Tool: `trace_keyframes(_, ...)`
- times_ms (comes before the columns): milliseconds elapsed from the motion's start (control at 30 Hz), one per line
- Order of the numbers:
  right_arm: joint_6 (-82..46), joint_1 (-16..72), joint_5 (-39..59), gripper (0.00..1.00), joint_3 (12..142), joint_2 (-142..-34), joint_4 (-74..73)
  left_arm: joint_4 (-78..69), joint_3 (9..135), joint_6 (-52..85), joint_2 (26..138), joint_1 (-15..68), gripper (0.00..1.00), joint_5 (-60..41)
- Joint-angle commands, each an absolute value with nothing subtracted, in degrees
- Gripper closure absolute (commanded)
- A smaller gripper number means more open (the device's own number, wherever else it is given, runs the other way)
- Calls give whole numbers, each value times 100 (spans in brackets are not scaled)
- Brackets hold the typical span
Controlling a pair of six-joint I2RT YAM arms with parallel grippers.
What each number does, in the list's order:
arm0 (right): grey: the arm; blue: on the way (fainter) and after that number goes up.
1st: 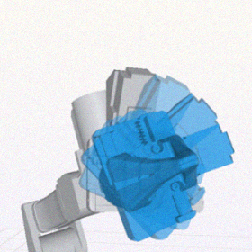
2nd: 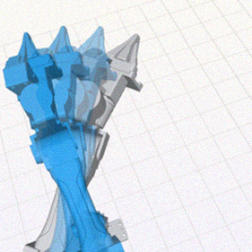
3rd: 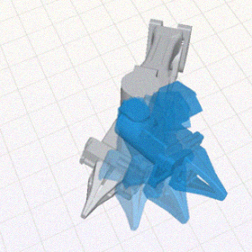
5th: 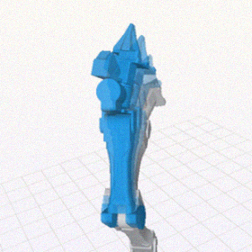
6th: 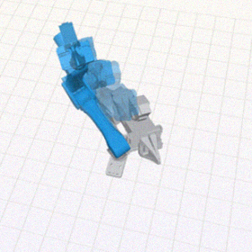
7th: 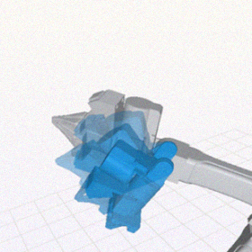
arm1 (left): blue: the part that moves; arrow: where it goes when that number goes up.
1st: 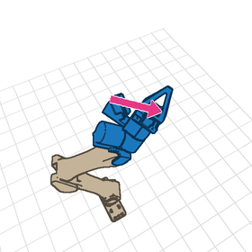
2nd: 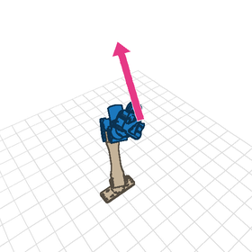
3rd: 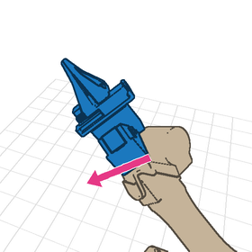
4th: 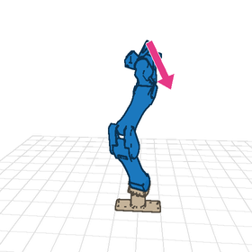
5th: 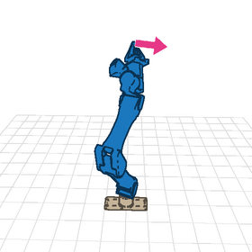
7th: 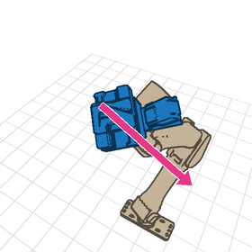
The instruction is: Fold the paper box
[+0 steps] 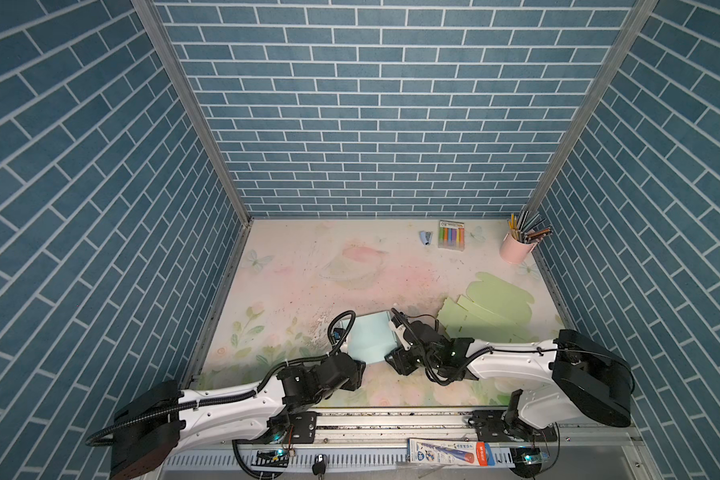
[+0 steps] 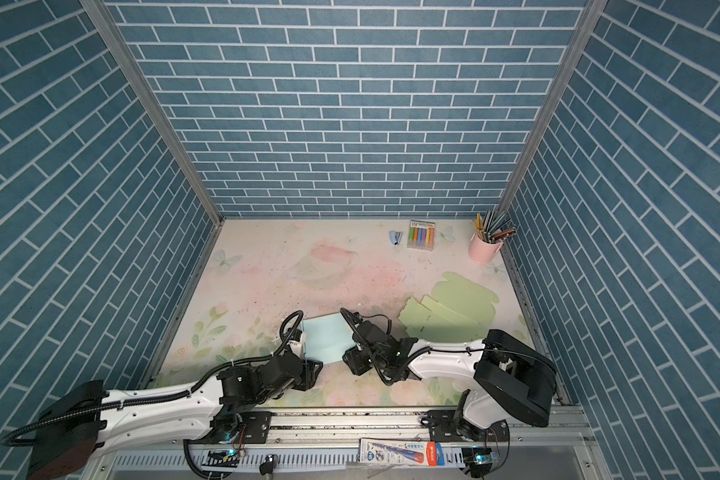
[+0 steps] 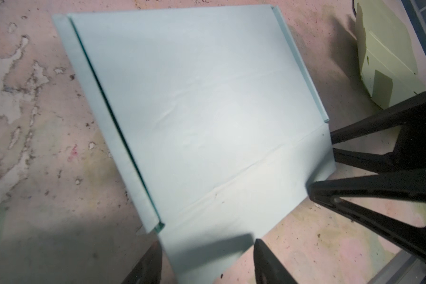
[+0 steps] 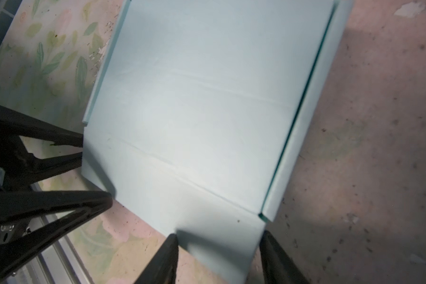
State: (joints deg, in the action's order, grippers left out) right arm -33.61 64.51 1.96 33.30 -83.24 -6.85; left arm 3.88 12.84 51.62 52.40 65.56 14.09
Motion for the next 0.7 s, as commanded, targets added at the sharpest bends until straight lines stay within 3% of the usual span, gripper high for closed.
trace_keyframes(0, -3307, 6495, 98, 48, 3471, -8428, -790, 273, 1212, 5098, 5169, 6493, 41, 1529)
trace_keyframes(667, -3195, 6495, 2, 52, 3609, -8605, -757, 189, 1195, 4922, 5348, 6366, 48, 1731)
